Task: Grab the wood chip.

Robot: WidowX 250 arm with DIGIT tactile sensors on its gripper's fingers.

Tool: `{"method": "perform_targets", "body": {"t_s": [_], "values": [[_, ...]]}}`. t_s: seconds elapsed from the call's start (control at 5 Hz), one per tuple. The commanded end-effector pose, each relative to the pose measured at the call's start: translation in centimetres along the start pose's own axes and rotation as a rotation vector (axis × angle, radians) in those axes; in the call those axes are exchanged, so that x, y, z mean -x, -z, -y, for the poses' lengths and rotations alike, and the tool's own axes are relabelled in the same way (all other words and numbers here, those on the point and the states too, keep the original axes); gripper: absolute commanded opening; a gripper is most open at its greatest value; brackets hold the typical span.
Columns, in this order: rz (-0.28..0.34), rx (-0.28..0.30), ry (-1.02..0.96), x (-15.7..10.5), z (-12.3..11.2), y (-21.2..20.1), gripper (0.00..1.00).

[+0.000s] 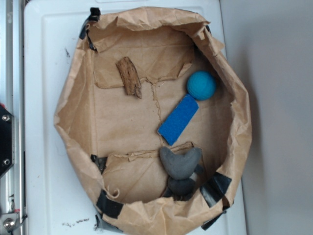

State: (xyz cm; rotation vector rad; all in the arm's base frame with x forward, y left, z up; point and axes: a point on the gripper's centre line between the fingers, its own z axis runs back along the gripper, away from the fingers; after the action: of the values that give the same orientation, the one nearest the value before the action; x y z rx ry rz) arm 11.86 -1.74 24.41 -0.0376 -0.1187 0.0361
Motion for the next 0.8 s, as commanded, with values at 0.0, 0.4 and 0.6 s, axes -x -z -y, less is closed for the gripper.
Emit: {"method": "perform_targets", "body": {"t_s": [0.0, 0.4, 0.6], "values": [[0.000, 0.000, 0.000, 0.0, 0.0, 0.0, 1.00], [-0.033, 0.078, 0.246, -9.8, -2.2, 3.9, 1.00], [0.054, 0.044, 0.447, -14.6, -2.2, 6.8, 1.00]]}}
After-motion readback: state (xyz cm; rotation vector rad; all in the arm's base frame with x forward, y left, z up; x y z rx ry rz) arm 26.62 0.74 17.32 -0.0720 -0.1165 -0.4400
